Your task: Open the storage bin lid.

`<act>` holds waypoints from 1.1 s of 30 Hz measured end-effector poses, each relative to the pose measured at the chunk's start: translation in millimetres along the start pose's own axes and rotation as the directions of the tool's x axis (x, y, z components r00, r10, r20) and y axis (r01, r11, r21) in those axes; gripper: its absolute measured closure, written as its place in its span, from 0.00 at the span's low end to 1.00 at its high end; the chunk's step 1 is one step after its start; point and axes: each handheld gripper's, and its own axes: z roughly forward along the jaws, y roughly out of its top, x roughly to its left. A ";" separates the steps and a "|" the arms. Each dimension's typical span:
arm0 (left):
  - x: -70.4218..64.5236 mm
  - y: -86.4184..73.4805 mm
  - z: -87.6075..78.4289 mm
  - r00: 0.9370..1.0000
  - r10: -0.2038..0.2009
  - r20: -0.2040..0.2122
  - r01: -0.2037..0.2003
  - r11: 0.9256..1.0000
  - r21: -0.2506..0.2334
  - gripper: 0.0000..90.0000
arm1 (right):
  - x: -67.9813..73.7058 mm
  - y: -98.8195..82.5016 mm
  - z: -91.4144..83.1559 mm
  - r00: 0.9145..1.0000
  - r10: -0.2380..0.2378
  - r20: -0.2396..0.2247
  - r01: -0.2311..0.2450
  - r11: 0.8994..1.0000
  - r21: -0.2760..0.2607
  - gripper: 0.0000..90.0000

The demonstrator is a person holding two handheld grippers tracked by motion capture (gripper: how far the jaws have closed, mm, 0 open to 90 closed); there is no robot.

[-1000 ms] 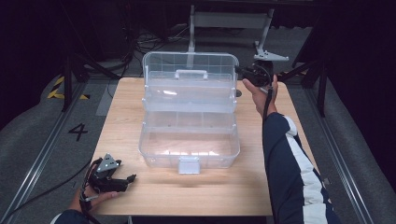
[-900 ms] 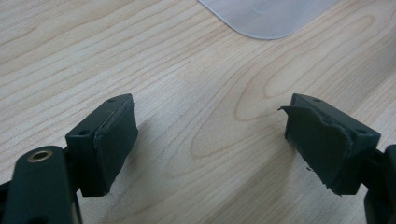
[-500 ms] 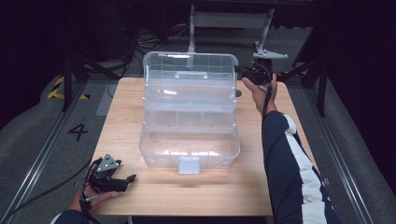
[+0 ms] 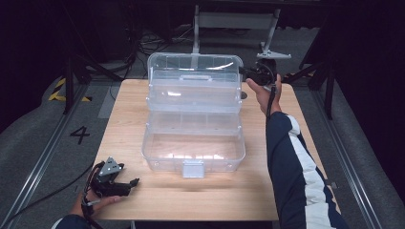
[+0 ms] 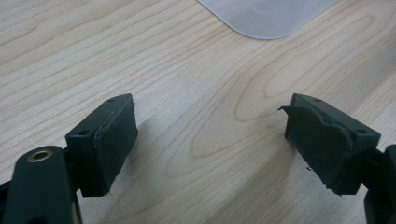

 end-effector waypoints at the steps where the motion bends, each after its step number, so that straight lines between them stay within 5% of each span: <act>1: -1.5 -0.6 0.3 1.000 -0.022 0.012 0.022 1.000 0.002 0.19 | -0.2 0.2 0.4 1.000 0.002 -0.001 -0.002 1.000 0.001 0.88; 13: 0.6 0.4 -0.2 1.000 0.006 0.003 -0.006 1.000 0.004 0.19 | -2.4 1.5 4.4 1.000 0.012 -0.002 -0.012 1.000 0.018 0.88; 17: -0.7 0.1 0.1 1.000 -0.015 0.013 0.015 1.000 0.005 0.19 | -3.6 1.5 6.2 1.000 0.019 -0.003 -0.019 1.000 0.023 0.88; 20: -0.7 0.1 0.1 1.000 -0.015 0.013 0.015 1.000 0.005 0.19 | -2.5 2.5 8.5 0.999 -0.013 0.046 0.011 0.999 0.039 0.93; 23: -0.5 0.1 0.0 1.000 -0.012 0.012 0.012 1.000 0.007 0.19 | -2.6 1.8 9.8 1.000 -0.014 0.007 0.014 0.999 0.033 0.99; 33: -0.8 0.1 -0.1 1.000 -0.012 0.011 0.012 1.000 0.009 0.19 | 10.7 1.0 19.6 0.997 -0.077 0.029 0.075 0.995 0.069 0.99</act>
